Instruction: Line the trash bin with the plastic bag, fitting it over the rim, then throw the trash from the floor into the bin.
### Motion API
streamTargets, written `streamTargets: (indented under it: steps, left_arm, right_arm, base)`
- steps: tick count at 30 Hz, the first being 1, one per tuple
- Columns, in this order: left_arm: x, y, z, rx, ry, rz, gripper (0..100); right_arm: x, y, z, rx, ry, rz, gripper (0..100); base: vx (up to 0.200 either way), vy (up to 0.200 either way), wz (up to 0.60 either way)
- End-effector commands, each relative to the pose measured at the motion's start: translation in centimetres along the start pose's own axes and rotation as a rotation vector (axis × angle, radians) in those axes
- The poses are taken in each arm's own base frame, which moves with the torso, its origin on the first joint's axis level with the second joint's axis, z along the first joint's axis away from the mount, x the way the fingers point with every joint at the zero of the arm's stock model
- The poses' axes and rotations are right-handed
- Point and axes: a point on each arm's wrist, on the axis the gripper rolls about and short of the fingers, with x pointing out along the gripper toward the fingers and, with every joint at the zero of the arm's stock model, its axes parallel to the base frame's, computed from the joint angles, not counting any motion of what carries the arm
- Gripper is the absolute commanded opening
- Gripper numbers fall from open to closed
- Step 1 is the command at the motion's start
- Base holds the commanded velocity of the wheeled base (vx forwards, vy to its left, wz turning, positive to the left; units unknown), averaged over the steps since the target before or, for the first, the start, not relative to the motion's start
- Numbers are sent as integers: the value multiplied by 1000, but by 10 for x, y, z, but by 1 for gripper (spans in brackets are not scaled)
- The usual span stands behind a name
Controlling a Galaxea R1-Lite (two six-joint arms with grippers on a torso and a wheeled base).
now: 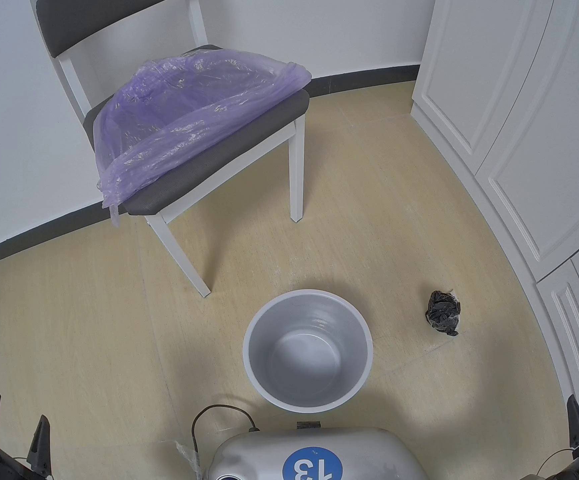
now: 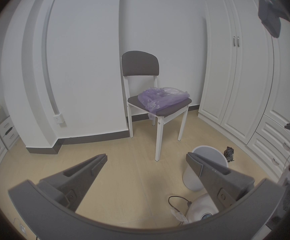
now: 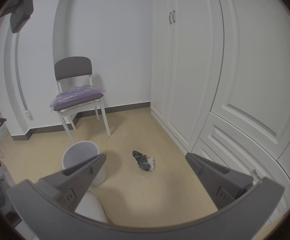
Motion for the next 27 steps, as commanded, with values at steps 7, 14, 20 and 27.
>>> streamTargets:
  steps: [7, 14, 20, 27]
  left_arm:
    - [0, 0, -5, -7, 1, 2, 100]
    - [0, 0, -5, -1, 2, 0, 100]
    - [0, 0, -5, -2, 1, -1, 100]
    - [0, 0, -5, -6, 2, 0, 100]
  right_arm:
    - [0, 0, -5, 3, 4, 0, 100]
    - [0, 0, -5, 41, -2, -3, 100]
    - [0, 0, -5, 35, -1, -3, 100]
    - [0, 0, -5, 37, -1, -3, 100]
  base:
    - [0, 0, 0]
    - [0, 0, 0]
    - [0, 0, 0]
    - [0, 0, 0]
